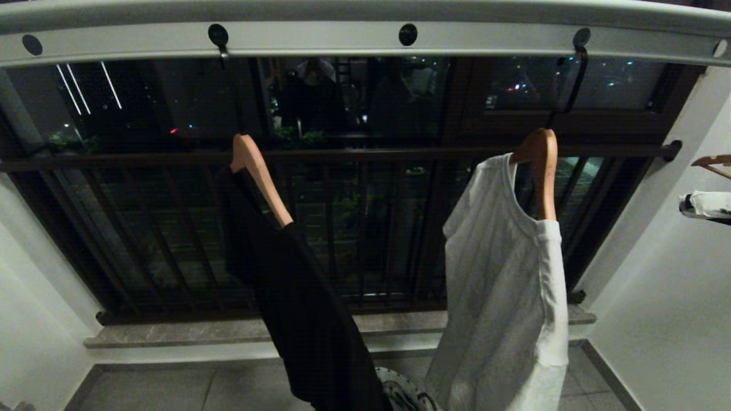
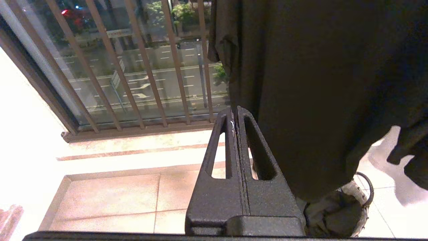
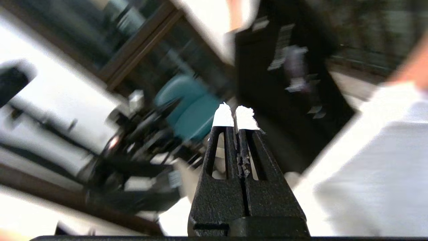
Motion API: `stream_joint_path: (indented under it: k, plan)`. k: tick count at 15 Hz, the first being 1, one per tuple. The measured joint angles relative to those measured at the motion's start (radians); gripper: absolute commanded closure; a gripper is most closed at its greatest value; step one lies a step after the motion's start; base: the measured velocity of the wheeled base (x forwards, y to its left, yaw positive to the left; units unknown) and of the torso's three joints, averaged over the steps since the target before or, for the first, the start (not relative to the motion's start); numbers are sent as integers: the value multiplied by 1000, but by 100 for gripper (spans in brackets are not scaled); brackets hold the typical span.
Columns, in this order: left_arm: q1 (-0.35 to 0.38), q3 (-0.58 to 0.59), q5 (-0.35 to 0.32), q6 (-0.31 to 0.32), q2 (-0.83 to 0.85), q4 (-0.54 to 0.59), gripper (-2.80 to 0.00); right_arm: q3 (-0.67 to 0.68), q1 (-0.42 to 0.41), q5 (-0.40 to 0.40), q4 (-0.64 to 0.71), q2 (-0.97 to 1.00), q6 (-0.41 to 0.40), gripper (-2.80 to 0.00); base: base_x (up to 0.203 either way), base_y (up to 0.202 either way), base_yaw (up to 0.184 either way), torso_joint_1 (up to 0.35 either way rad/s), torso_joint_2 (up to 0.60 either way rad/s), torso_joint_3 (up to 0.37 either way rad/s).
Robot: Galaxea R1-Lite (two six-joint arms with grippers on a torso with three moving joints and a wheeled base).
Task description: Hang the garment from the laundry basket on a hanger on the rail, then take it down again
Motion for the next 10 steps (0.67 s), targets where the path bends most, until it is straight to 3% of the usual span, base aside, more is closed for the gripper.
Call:
stream_joint_path:
  k: [2,4,7,10]
  plan:
    - [0,0,-1,-1,0,0,0,0,75,-79,1,-82,41,0,0,0,0,0,0,0]
    - [0,0,0,0,0,0,0,0,115,-210,5,-173,84,0,0,0,0,0,0,0]
    - [0,0,0,0,0,0,0,1,129,-405,60,-314,114,0,0,0,0,0,0,0]
    - [0,0,0,0,0,0,0,-2,116,-547,157,-460,116,0,0,0,0,0,0,0]
